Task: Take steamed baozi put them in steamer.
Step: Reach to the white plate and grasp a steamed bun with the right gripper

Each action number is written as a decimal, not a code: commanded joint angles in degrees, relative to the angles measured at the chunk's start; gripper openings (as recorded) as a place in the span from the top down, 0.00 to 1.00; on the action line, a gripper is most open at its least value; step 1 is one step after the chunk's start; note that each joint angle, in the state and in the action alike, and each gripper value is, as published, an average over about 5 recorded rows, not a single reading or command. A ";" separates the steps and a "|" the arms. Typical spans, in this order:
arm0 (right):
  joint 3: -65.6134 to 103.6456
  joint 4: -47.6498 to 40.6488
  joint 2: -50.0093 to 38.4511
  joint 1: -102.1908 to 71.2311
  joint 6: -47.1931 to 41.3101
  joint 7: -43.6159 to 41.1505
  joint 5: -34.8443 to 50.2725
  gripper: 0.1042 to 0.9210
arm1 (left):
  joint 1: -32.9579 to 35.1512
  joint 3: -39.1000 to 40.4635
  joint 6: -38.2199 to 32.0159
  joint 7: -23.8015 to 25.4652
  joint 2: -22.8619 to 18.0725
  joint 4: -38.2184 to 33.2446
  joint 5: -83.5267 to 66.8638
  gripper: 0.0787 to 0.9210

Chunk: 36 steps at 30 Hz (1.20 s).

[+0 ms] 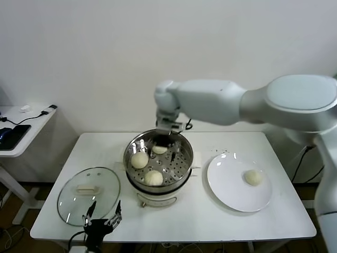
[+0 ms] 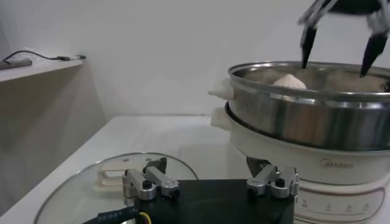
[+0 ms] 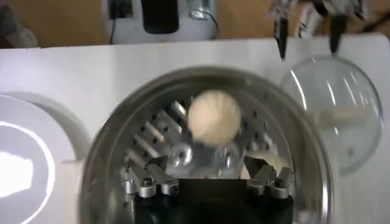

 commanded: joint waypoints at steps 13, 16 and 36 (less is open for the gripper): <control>-17.52 17.80 -42.19 9.05 -43.42 8.80 10.22 0.12 | -1.22 0.18 0.25 0.38 0.04 1.03 -0.04 0.12; -16.06 18.17 -45.28 4.89 -45.17 10.05 7.75 0.12 | -1.23 0.17 0.30 0.38 -0.05 1.28 0.02 0.12; 11.08 1.16 -42.37 -26.30 -42.93 10.83 -7.08 0.12 | -1.26 -0.03 0.27 0.22 -1.47 3.03 0.76 0.12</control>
